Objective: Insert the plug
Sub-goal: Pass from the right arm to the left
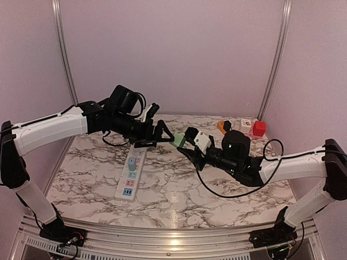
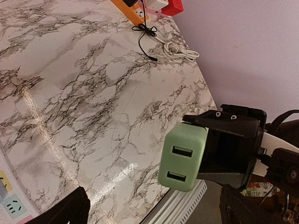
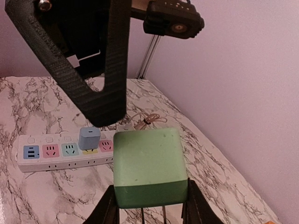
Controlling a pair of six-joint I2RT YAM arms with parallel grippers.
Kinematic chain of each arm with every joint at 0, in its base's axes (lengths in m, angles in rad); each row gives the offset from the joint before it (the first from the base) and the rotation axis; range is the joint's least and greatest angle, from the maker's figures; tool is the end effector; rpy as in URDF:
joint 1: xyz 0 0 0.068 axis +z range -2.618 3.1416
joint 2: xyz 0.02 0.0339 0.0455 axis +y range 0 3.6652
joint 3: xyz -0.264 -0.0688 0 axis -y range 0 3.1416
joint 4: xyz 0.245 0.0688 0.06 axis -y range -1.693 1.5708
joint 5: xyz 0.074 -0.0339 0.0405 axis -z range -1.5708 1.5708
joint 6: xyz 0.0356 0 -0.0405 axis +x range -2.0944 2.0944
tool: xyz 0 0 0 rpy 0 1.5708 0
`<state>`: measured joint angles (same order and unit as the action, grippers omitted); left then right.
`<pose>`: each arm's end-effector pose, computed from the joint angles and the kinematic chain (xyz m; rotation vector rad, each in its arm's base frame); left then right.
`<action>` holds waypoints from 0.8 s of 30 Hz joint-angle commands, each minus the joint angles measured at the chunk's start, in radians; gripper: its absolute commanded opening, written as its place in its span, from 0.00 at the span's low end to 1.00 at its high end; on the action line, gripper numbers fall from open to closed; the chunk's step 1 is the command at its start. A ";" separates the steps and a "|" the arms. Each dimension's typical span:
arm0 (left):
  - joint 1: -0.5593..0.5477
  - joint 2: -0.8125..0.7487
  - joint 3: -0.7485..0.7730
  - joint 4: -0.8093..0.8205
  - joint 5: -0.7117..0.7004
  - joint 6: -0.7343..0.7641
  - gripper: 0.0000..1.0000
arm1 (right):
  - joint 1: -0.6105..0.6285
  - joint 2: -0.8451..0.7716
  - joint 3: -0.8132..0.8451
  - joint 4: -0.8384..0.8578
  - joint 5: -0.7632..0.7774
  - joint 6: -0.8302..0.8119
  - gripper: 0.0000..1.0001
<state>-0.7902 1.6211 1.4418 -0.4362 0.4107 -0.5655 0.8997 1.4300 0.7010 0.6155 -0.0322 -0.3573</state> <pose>0.2518 -0.2744 0.3309 0.5225 2.3394 -1.1603 0.1947 0.2470 0.2440 -1.0209 1.3630 0.4335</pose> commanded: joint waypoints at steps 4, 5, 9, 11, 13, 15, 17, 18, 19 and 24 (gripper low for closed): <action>-0.029 0.020 0.002 0.105 0.110 -0.028 0.99 | 0.015 -0.052 -0.002 0.026 -0.047 -0.014 0.22; -0.032 0.021 0.002 0.109 0.116 -0.031 0.99 | 0.018 -0.058 -0.004 0.027 -0.054 -0.012 0.22; -0.043 0.030 0.004 0.123 0.139 -0.037 0.97 | 0.035 -0.078 -0.005 0.026 -0.058 -0.024 0.22; -0.047 0.036 0.003 0.131 0.152 -0.041 0.95 | 0.035 -0.076 -0.001 0.016 -0.062 -0.027 0.22; -0.053 0.042 0.003 0.141 0.161 -0.045 0.93 | 0.037 -0.074 -0.002 0.012 -0.066 -0.030 0.22; -0.058 0.049 0.006 0.148 0.169 -0.047 0.91 | 0.037 -0.074 -0.008 0.017 -0.074 -0.031 0.22; -0.060 0.055 0.009 0.156 0.178 -0.052 0.87 | 0.037 -0.074 -0.011 0.018 -0.082 -0.031 0.22; -0.061 0.057 0.010 0.160 0.184 -0.053 0.85 | 0.038 -0.073 -0.014 0.018 -0.083 -0.031 0.21; -0.063 0.058 0.012 0.164 0.188 -0.053 0.82 | 0.037 -0.072 -0.017 0.019 -0.085 -0.032 0.21; -0.064 0.065 0.019 0.171 0.187 -0.056 0.69 | 0.039 -0.067 -0.018 0.007 -0.112 -0.037 0.21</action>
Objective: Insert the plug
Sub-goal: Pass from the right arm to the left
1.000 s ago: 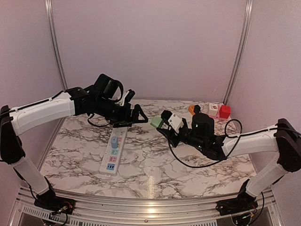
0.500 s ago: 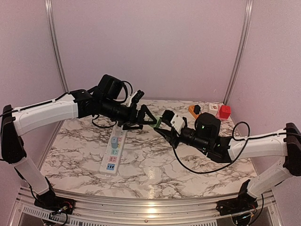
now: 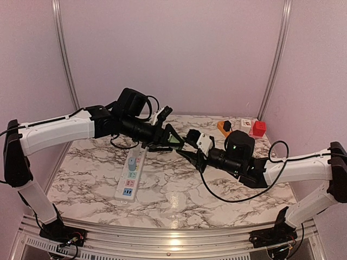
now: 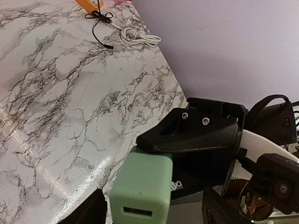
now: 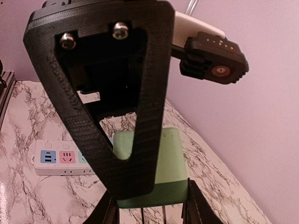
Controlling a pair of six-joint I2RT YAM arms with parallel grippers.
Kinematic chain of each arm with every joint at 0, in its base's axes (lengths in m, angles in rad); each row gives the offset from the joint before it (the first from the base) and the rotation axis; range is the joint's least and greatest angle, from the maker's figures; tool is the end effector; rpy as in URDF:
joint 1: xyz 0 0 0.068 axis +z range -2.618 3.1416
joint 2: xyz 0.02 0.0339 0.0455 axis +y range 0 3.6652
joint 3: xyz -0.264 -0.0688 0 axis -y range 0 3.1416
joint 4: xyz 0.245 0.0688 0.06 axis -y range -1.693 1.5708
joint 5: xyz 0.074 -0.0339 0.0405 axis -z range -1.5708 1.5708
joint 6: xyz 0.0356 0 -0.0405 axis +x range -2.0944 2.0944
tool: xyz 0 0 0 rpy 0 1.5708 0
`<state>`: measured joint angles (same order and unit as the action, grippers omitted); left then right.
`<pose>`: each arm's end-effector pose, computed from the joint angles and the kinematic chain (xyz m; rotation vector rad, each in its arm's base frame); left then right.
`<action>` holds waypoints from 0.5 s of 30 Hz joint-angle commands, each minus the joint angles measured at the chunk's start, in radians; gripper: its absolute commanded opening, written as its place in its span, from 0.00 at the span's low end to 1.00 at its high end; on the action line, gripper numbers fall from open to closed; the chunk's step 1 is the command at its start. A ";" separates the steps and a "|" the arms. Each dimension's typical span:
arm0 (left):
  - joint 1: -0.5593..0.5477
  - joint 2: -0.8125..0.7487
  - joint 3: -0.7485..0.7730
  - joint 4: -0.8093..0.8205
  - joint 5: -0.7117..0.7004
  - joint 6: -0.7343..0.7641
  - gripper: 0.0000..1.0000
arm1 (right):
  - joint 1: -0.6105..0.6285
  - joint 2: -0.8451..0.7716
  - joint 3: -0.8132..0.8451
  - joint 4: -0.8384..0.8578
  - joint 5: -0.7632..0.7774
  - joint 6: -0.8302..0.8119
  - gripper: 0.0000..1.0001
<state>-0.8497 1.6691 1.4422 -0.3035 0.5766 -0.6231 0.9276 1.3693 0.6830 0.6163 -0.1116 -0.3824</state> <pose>0.2414 -0.3040 0.3270 0.6599 2.2814 -1.4152 0.1790 0.2455 0.2557 -1.0814 1.2657 0.5068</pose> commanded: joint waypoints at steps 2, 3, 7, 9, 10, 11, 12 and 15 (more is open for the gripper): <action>-0.005 0.020 0.020 0.039 0.023 0.002 0.66 | 0.010 -0.004 -0.003 0.004 -0.039 -0.012 0.21; -0.005 0.021 0.020 0.041 0.023 0.002 0.65 | 0.011 -0.005 -0.004 0.004 -0.045 -0.011 0.21; -0.005 0.023 0.017 0.045 0.026 0.000 0.60 | 0.010 -0.010 -0.009 0.007 -0.059 -0.007 0.21; -0.006 0.024 0.016 0.047 0.024 0.000 0.54 | 0.012 -0.009 -0.010 0.005 -0.063 -0.008 0.21; -0.006 0.022 0.014 0.047 0.024 0.000 0.52 | 0.012 -0.008 -0.010 0.004 -0.067 -0.008 0.21; -0.005 0.021 0.012 0.047 0.022 -0.001 0.49 | 0.011 -0.006 -0.009 0.005 -0.068 -0.007 0.21; -0.005 0.020 0.012 0.049 0.021 -0.001 0.47 | 0.010 -0.006 -0.010 0.005 -0.068 -0.007 0.21; -0.005 0.018 0.011 0.049 0.013 -0.001 0.44 | 0.011 -0.003 -0.013 0.009 -0.066 -0.007 0.21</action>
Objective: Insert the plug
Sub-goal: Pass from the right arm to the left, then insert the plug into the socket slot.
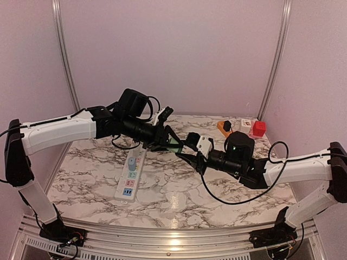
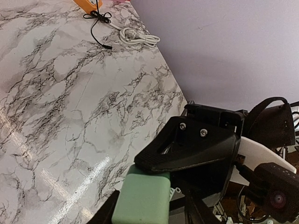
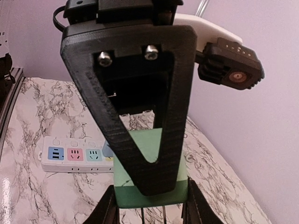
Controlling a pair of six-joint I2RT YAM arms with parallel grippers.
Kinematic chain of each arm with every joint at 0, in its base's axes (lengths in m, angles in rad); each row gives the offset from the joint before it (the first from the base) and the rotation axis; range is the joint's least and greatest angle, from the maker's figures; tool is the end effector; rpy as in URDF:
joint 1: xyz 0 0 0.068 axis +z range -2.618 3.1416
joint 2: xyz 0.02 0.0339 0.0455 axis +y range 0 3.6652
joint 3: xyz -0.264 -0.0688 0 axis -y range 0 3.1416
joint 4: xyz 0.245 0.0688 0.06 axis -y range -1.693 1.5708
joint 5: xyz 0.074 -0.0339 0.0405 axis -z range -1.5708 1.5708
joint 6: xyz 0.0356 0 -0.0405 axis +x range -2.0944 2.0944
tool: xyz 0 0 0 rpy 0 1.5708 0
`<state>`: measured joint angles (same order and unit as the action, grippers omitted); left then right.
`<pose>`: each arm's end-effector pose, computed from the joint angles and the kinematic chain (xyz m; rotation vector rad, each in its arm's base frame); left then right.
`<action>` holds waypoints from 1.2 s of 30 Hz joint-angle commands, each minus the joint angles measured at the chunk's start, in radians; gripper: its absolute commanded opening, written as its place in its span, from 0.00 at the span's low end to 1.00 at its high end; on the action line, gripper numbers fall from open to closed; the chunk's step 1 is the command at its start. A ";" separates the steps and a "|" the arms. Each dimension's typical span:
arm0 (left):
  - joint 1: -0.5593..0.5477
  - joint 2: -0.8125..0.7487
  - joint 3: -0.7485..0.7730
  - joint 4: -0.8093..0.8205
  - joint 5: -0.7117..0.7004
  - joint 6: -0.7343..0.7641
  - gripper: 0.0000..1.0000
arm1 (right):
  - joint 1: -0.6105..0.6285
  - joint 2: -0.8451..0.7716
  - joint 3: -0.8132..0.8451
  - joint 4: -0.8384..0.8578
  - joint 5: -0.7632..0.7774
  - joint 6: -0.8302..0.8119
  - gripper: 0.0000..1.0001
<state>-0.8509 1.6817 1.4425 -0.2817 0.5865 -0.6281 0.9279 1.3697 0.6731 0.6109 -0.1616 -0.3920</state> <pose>0.2432 -0.3072 0.3245 0.6649 2.2736 -1.4313 0.1767 0.2455 0.2517 -1.1279 1.2499 0.5390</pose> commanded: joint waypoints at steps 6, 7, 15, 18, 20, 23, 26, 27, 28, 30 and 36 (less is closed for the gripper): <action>-0.004 0.002 0.012 0.027 -0.003 0.007 0.35 | 0.009 -0.007 -0.016 0.029 0.002 -0.005 0.21; -0.004 0.001 0.012 0.028 -0.004 0.007 0.33 | 0.010 -0.008 -0.018 0.030 0.003 -0.004 0.21; -0.004 0.003 0.007 0.027 -0.012 0.005 0.10 | 0.010 0.007 -0.011 0.027 0.021 -0.002 0.31; -0.005 -0.001 0.004 0.027 -0.020 0.005 0.06 | 0.011 0.014 -0.003 0.015 0.042 -0.002 0.48; -0.004 -0.003 0.005 0.016 -0.034 0.009 0.05 | 0.010 0.013 -0.003 0.016 0.061 -0.001 0.60; -0.003 -0.005 0.013 -0.017 -0.067 0.022 0.05 | 0.011 0.002 -0.011 0.022 0.073 -0.002 0.95; -0.003 -0.006 0.022 -0.054 -0.100 0.036 0.05 | 0.011 -0.012 -0.026 0.022 0.081 0.003 0.98; -0.003 -0.008 0.022 -0.065 -0.109 0.039 0.05 | 0.010 -0.016 -0.028 0.019 0.083 0.004 0.98; -0.003 -0.010 0.024 -0.076 -0.122 0.042 0.05 | 0.010 -0.019 -0.031 0.015 0.084 0.005 0.98; -0.002 -0.011 0.028 -0.106 -0.152 0.050 0.05 | 0.011 -0.025 -0.036 0.007 0.088 0.009 0.98; 0.001 -0.021 0.027 -0.246 -0.286 0.070 0.02 | 0.010 -0.044 -0.080 0.023 0.107 0.028 0.99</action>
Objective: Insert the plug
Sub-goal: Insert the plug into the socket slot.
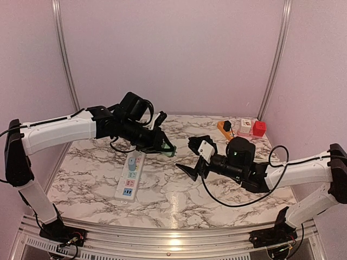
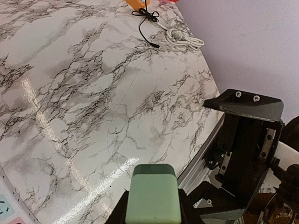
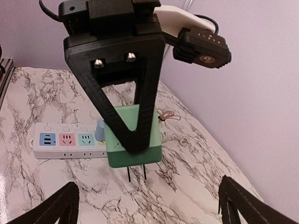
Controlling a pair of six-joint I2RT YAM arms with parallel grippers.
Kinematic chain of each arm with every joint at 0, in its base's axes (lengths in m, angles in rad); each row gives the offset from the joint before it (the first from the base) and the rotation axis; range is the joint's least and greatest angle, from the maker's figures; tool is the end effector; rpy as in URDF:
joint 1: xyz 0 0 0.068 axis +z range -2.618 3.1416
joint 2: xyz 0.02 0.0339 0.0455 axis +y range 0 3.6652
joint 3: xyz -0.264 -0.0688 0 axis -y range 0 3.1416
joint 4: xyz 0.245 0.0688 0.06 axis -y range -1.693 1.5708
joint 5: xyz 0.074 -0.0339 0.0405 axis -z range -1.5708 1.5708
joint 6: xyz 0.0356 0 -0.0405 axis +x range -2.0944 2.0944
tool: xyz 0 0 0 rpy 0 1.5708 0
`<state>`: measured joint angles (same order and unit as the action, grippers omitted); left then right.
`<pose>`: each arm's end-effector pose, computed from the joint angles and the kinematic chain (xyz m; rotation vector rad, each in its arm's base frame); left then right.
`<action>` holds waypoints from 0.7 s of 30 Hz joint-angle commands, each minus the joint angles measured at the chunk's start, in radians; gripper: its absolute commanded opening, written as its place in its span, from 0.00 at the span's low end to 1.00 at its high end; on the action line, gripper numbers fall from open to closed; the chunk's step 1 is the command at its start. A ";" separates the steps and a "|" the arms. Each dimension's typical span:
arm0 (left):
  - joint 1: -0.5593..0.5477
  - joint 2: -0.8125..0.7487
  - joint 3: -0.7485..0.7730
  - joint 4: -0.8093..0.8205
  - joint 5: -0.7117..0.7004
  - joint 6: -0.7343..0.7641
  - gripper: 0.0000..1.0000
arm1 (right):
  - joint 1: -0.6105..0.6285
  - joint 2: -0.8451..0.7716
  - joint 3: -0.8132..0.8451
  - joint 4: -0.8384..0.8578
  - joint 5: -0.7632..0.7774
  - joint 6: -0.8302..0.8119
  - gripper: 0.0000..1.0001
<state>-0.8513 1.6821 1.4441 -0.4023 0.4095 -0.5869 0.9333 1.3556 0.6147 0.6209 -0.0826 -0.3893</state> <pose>0.2444 -0.3005 0.3127 0.5719 2.3773 -1.1842 0.1724 0.2377 0.2372 -1.1009 1.3125 0.4759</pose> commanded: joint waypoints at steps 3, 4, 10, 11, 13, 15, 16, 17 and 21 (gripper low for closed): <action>0.003 -0.036 0.006 -0.181 -0.175 0.022 0.02 | 0.005 -0.031 -0.037 0.020 0.064 0.032 0.99; 0.003 -0.042 -0.005 -0.197 -0.201 0.016 0.02 | 0.004 -0.028 -0.039 0.019 0.074 0.032 0.99; 0.005 -0.058 -0.044 -0.304 -0.315 -0.008 0.02 | 0.003 -0.018 -0.036 0.011 0.134 0.035 0.98; 0.005 -0.061 -0.050 -0.319 -0.326 -0.008 0.01 | 0.004 -0.019 -0.040 0.016 0.138 0.036 0.99; 0.005 -0.074 -0.076 -0.334 -0.344 -0.009 0.01 | 0.003 -0.021 -0.045 0.025 0.143 0.037 0.98; 0.005 -0.088 -0.099 -0.346 -0.354 -0.015 0.02 | 0.003 -0.020 -0.048 0.026 0.146 0.037 0.99; 0.005 -0.095 -0.109 -0.354 -0.356 -0.018 0.02 | 0.003 -0.019 -0.049 0.026 0.149 0.036 0.98; 0.005 -0.101 -0.115 -0.366 -0.362 -0.020 0.02 | 0.003 -0.019 -0.049 0.025 0.151 0.036 0.99; 0.006 -0.113 -0.127 -0.432 -0.404 -0.012 0.02 | 0.003 -0.022 -0.055 0.033 0.159 0.036 0.98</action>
<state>-0.8497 1.6188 1.3228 -0.7414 0.0689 -0.5995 0.9333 1.3434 0.5617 0.6231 0.0540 -0.3668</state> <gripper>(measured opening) 0.249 0.985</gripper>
